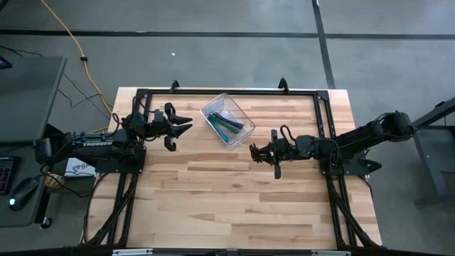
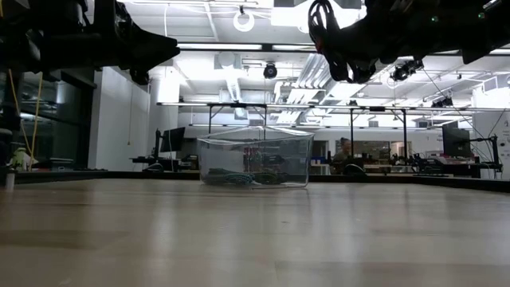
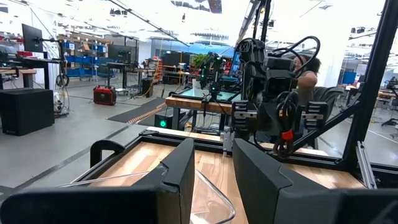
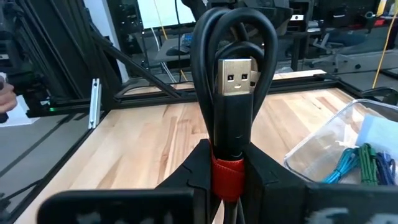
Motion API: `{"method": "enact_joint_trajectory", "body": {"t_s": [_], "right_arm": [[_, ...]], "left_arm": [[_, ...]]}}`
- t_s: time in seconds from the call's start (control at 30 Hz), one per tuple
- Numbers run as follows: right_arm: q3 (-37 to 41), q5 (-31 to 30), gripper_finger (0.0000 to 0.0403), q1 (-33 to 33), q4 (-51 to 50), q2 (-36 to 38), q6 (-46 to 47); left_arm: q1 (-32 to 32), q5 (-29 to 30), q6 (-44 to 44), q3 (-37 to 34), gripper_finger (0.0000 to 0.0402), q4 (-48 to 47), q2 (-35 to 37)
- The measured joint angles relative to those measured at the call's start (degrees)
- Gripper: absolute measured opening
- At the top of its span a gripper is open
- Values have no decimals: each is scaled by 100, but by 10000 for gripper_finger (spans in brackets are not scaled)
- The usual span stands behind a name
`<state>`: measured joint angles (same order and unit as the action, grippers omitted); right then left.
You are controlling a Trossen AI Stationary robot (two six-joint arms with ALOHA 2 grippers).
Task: Pick and place USB-C Cables
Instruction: Put the black charger cable into the transparent bin
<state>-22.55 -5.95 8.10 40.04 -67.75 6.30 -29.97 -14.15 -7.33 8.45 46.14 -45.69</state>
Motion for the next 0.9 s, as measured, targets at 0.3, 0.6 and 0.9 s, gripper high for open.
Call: {"method": "enact_joint_trajectory", "body": {"t_s": [0.3,0.6,0.9], "right_arm": [[-2,56,27,-226,-58,0,128],[-9,-2,27,-293,52,-86,-18],[-890,87,27,-809,-353,-612,-78]], "left_arm": [[-1,0,0,0,90,1,0],[1,-2,-2,0,90,2,0],[0,-5,-270,0,90,27,0]]}}
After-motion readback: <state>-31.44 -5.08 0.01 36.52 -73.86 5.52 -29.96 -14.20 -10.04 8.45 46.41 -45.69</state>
